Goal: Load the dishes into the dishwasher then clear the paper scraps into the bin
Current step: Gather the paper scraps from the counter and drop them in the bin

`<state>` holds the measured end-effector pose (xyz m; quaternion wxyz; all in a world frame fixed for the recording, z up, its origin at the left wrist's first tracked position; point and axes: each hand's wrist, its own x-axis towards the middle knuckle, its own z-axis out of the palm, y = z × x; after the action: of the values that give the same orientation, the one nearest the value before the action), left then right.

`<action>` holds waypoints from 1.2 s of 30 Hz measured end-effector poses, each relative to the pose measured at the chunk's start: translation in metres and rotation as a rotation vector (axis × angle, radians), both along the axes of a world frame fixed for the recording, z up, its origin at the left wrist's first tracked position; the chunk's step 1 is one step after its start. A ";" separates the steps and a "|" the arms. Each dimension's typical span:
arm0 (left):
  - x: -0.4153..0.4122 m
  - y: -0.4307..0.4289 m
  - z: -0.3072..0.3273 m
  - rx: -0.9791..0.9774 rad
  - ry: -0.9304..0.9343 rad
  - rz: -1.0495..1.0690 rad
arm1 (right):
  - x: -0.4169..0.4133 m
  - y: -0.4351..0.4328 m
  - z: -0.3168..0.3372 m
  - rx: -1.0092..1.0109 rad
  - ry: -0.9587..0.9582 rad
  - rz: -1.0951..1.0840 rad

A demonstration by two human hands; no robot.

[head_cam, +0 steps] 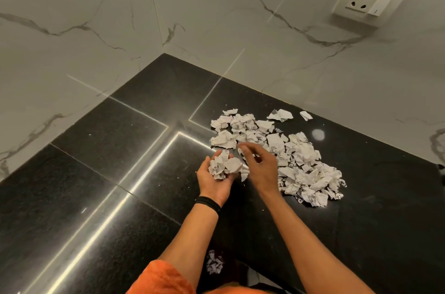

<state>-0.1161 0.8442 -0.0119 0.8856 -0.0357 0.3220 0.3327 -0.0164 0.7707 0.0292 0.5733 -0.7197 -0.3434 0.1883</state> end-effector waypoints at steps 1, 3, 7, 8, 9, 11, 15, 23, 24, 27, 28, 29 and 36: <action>0.000 -0.001 0.000 -0.003 -0.002 0.005 | 0.009 -0.006 -0.003 -0.007 -0.016 -0.038; 0.000 -0.004 -0.001 -0.021 -0.037 0.018 | 0.023 -0.016 -0.013 -0.135 -0.090 -0.015; 0.001 -0.005 -0.003 -0.042 -0.038 0.037 | 0.025 -0.031 -0.037 -0.465 -0.395 0.214; 0.001 -0.005 -0.004 -0.035 -0.030 0.039 | 0.021 -0.033 -0.043 -0.475 -0.456 0.266; 0.000 -0.004 -0.005 -0.030 -0.023 0.045 | 0.016 -0.034 -0.047 -0.471 -0.505 0.297; -0.002 -0.002 -0.007 -0.024 -0.002 0.052 | 0.008 -0.034 -0.054 -0.444 -0.596 0.305; -0.006 -0.003 -0.008 -0.038 0.045 0.067 | 0.003 -0.034 -0.053 -0.420 -0.606 0.301; -0.006 -0.006 -0.007 0.031 0.091 0.042 | 0.012 -0.034 -0.027 -0.294 -0.156 0.003; -0.004 -0.006 -0.007 0.054 0.108 0.023 | 0.012 -0.031 -0.020 -0.257 -0.137 0.001; 0.001 -0.012 -0.002 0.100 0.140 -0.048 | 0.005 -0.018 -0.003 -0.177 -0.179 0.121; 0.002 -0.014 -0.001 0.100 0.131 -0.069 | -0.001 -0.015 0.002 -0.162 -0.222 0.180; 0.004 -0.015 0.000 0.094 0.115 -0.084 | -0.008 -0.011 0.007 -0.152 -0.273 0.231; 0.001 -0.014 0.001 0.037 -0.012 -0.011 | -0.014 -0.016 -0.001 -0.206 -0.212 0.227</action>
<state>-0.1147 0.8299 -0.0108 0.8899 -0.0198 0.3106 0.3335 -0.0304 0.7544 0.0285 0.4323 -0.7471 -0.4597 0.2089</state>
